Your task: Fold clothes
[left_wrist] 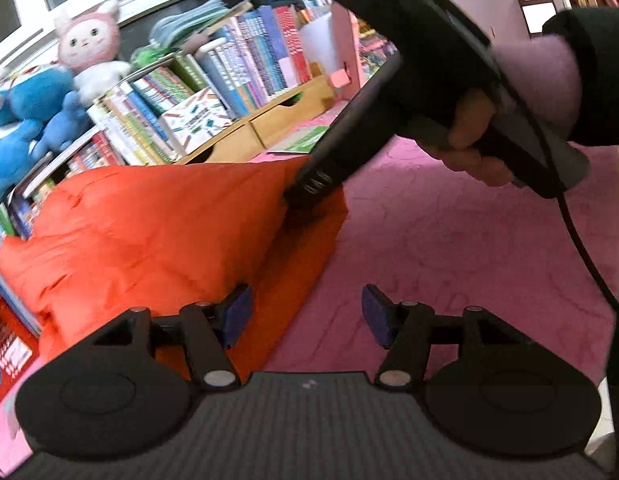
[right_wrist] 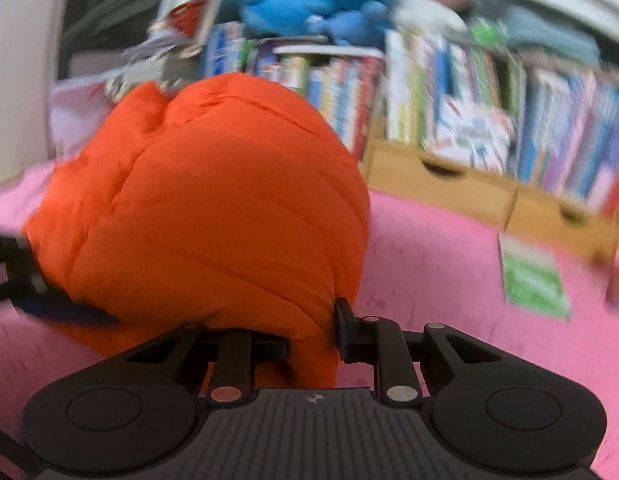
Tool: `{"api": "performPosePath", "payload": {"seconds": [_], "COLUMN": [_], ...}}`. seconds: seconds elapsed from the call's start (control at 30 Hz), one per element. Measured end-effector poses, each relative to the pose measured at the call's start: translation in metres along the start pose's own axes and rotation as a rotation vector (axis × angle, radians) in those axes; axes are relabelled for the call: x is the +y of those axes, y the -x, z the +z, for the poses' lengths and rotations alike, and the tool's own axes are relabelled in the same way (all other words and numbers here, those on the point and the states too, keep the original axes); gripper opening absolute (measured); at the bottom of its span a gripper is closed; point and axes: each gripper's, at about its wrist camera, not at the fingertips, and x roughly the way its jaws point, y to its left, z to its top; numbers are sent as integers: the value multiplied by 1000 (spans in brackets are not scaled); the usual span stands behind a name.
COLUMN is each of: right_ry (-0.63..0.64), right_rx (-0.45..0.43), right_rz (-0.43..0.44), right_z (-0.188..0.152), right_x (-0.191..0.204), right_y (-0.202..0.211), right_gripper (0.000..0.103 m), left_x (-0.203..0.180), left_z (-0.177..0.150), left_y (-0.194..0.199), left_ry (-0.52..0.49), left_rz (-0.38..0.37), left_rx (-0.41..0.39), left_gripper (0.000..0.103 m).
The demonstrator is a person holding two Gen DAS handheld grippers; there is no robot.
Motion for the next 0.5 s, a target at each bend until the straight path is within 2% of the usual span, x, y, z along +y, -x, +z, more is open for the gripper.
{"api": "performPosePath", "payload": {"seconds": [0.07, 0.17, 0.27, 0.37, 0.43, 0.47, 0.5], "right_ry": [-43, -22, -6, -1, 2, 4, 7], "right_rx": [2, 4, 17, 25, 30, 32, 35], "right_rz": [16, 6, -3, -12, -17, -20, -22], "right_z": [0, -2, -5, -9, -12, -14, -15], "right_x": [-7, -4, 0, 3, 6, 7, 8], "right_y": [-1, -1, -1, 2, 4, 5, 5], "right_gripper": [23, 23, 23, 24, 24, 24, 24], "left_x": [2, 17, 39, 68, 87, 98, 111], "left_z": [0, -7, -20, -39, -49, -51, -51], "left_y": [-4, -1, 9, 26, 40, 51, 65], "left_ry": [-2, 44, 94, 176, 241, 286, 345], "left_rz": [8, -17, -37, -2, 48, 44, 15], "left_rx": [8, 45, 91, 153, 207, 199, 153], "left_gripper": [58, 49, 47, 47, 47, 46, 46]}}
